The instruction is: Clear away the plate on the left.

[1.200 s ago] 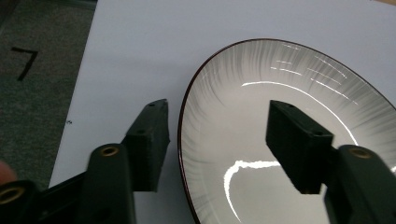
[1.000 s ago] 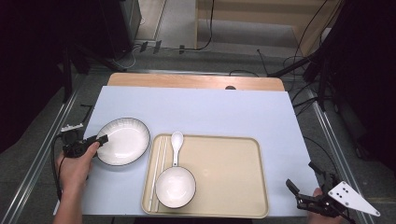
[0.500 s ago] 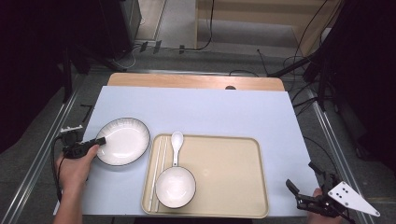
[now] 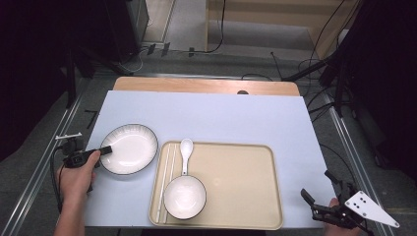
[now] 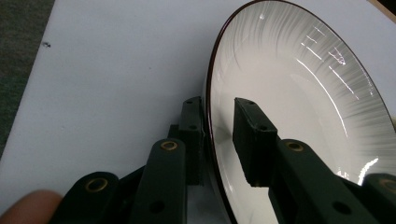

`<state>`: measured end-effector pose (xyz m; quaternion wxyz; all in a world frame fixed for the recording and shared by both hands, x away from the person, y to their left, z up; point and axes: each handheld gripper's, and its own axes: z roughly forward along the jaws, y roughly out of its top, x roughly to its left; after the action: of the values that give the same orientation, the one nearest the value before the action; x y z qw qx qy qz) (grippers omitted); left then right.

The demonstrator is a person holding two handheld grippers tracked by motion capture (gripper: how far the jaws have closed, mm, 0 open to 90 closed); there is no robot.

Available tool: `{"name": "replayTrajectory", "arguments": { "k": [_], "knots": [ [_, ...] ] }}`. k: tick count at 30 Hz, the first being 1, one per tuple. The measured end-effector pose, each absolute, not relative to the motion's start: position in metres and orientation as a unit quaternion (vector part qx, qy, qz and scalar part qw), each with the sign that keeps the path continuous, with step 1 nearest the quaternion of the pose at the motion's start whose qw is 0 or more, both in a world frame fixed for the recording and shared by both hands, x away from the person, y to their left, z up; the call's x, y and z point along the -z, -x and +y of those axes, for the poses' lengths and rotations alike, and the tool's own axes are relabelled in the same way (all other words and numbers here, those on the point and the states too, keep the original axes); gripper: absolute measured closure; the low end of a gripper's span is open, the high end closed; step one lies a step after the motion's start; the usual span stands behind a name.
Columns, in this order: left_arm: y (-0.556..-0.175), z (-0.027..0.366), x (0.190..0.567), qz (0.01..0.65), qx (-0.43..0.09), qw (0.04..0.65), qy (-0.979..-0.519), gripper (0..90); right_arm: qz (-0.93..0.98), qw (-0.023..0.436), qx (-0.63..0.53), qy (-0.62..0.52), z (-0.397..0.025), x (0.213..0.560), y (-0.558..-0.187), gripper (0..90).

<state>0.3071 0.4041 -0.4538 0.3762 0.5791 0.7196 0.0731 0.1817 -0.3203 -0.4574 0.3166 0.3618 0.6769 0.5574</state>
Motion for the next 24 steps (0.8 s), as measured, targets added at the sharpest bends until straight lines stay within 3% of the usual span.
{"name": "replayTrajectory", "arguments": {
  "k": [10, 24],
  "knots": [
    [-0.305, 0.409, 0.452, 0.723, -0.042, 0.401, -0.562, 81.6, 0.679, 0.315, -0.556, -0.361, -0.319, 0.458, -0.182, 3.7],
    [-0.297, 0.4, 0.435, 0.692, -0.087, 0.422, -0.579, 85.9, 0.678, 0.318, -0.556, -0.361, -0.321, 0.458, -0.182, 3.7]
  ]
}}
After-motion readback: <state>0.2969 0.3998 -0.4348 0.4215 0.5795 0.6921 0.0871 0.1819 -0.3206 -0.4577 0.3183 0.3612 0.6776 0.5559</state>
